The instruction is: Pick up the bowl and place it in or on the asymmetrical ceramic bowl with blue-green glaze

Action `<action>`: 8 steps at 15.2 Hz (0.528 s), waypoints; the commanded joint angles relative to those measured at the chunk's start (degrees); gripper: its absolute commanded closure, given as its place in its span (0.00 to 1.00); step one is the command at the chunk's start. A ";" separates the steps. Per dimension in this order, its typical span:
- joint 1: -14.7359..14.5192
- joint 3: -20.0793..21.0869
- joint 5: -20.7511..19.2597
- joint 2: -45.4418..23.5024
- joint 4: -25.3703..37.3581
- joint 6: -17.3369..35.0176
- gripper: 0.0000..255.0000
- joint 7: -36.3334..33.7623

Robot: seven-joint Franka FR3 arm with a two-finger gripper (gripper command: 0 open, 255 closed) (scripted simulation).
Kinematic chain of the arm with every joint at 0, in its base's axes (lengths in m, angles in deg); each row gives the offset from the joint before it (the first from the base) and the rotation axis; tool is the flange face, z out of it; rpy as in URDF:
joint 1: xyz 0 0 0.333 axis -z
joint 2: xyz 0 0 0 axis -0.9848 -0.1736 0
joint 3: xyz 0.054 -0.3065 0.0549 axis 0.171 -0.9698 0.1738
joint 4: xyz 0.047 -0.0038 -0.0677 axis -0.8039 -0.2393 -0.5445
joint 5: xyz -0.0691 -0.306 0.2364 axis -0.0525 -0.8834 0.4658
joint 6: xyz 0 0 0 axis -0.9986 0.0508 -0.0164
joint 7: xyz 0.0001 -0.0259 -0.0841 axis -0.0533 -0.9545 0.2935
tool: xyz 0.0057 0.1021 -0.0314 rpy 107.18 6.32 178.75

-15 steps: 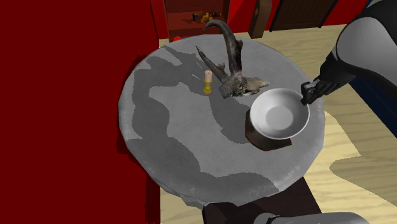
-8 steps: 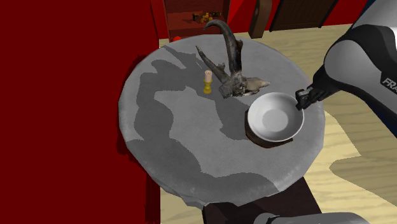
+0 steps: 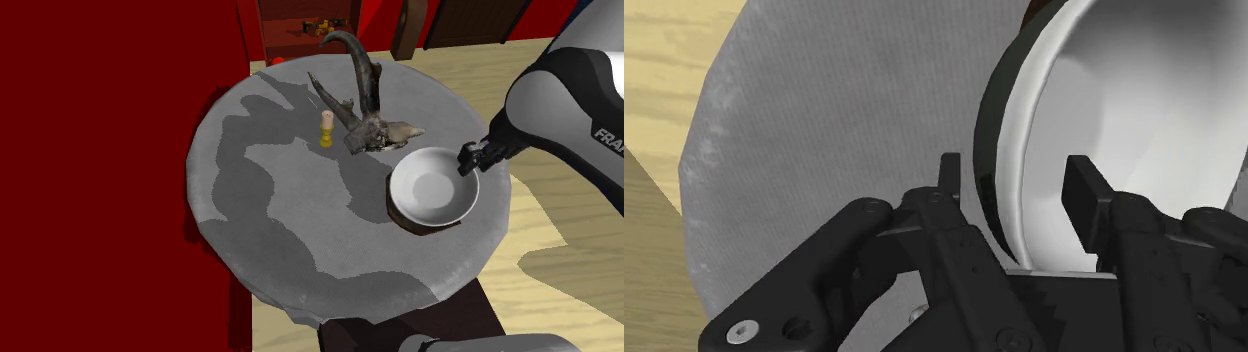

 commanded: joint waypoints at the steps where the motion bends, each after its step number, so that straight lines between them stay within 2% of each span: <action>1: -0.15 0.11 0.18 -0.17 -0.47 -0.07 0.00 -0.07; 5: -0.12 -0.01 0.14 -0.28 -0.24 -0.17 0.00 0.08; 8: -0.38 0.59 0.67 -0.55 5.70 -5.84 0.00 0.24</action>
